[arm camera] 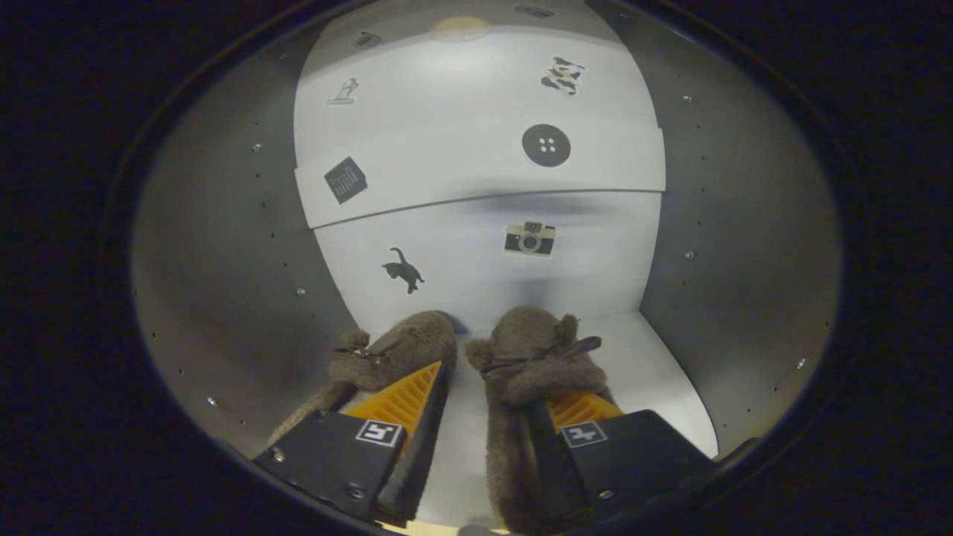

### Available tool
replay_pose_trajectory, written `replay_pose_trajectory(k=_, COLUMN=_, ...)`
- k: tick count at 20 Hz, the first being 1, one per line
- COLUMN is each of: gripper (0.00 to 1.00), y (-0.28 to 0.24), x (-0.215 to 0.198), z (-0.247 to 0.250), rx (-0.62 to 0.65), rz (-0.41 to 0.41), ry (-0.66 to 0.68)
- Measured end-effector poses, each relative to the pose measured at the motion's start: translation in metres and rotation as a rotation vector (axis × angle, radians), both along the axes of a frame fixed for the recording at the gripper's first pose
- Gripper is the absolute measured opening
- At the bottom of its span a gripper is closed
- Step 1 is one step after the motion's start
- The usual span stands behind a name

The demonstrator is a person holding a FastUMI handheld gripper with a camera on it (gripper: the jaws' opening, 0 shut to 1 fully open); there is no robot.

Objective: Open the shoe cabinet door, grab the shoes and put them into the shoe cabinet, then close the shoe cabinet door.

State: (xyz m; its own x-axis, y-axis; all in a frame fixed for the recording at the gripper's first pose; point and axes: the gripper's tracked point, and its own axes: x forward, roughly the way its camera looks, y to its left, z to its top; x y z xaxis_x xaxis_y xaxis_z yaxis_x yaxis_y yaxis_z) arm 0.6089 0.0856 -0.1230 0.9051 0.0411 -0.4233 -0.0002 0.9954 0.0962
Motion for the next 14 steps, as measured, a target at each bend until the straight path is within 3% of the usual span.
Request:
replay_pose_trajectory(k=3, gripper=0.77, y=0.004, x=-0.011, z=0.004, rx=0.015, rz=0.014, ry=-0.019)
replay_pose_trajectory(k=12, gripper=0.8, y=0.004, x=-0.073, z=0.048, rx=-0.034, rz=0.02, ry=-0.2)
replay_pose_trajectory(k=13, gripper=0.82, y=0.006, x=-0.084, z=0.052, rx=-0.043, rz=0.028, ry=-0.212)
replay_pose_trajectory(k=14, gripper=0.92, y=0.006, x=-0.092, z=0.054, rx=-0.053, rz=0.03, ry=-0.226)
